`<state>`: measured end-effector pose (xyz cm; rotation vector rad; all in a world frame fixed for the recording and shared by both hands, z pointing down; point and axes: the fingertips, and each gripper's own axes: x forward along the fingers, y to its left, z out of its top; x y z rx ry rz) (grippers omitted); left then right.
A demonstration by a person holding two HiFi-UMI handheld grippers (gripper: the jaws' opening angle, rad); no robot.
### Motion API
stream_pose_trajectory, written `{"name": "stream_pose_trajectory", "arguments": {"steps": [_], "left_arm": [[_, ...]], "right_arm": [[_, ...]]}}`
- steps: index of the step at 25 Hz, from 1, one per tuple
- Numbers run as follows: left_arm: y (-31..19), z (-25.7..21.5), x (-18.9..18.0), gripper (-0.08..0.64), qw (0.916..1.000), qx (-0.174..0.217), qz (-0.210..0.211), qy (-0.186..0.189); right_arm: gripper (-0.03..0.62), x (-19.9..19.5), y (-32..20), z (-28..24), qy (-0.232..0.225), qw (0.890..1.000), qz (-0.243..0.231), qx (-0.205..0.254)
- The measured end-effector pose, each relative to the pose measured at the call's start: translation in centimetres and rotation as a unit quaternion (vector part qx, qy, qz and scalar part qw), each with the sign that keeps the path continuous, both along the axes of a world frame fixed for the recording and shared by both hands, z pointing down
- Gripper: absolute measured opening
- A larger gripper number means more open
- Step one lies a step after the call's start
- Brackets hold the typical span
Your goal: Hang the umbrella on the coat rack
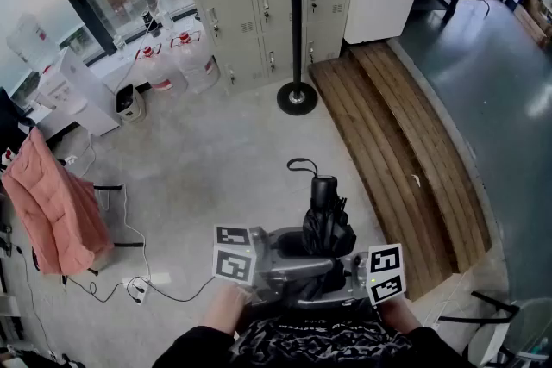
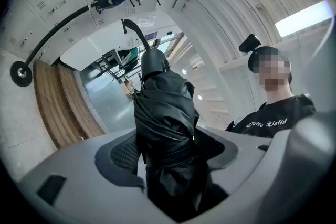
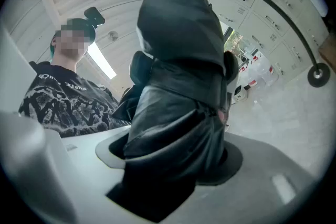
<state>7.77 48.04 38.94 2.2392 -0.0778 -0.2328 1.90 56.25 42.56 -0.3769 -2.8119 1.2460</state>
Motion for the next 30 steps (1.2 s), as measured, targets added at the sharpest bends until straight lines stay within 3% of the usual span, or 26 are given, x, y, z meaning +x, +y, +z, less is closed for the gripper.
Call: {"name": "stream_pose_trajectory", "arguments": {"steps": [6,9,13,17,24,30], "left_arm": [[-0.3,1.5,0.0,0.304,0.9993,-0.032,-0.016,-0.008],[-0.9,1.5,-0.1,0.304,0.9993,-0.027,-0.026,0.001],[-2.6,2.2,-0.9,0.304,0.9971,-0.050,-0.057,0.013],[-4.2,1.2,-1.4,0.304,0.9968,-0.030,-0.070,0.022],[-6.3,0.3,-2.0,0.304,0.9975,-0.013,-0.057,0.041],[-9.4,0.6,-5.4,0.304,0.9940,-0.011,-0.076,0.077]], "right_arm": [[0.322,-0.1,-0.2,0.9,0.006,0.999,0.020,-0.043],[0.333,0.0,-0.7,0.9,0.002,0.999,0.027,-0.045],[0.360,-0.2,-2.3,0.9,-0.010,0.995,0.047,-0.085],[0.370,-0.6,-3.9,0.3,-0.007,0.995,0.067,-0.071],[0.391,-1.6,-6.3,-0.4,0.009,0.993,0.100,-0.060],[0.393,-4.6,-9.4,0.2,0.045,0.991,0.110,-0.064]]}}
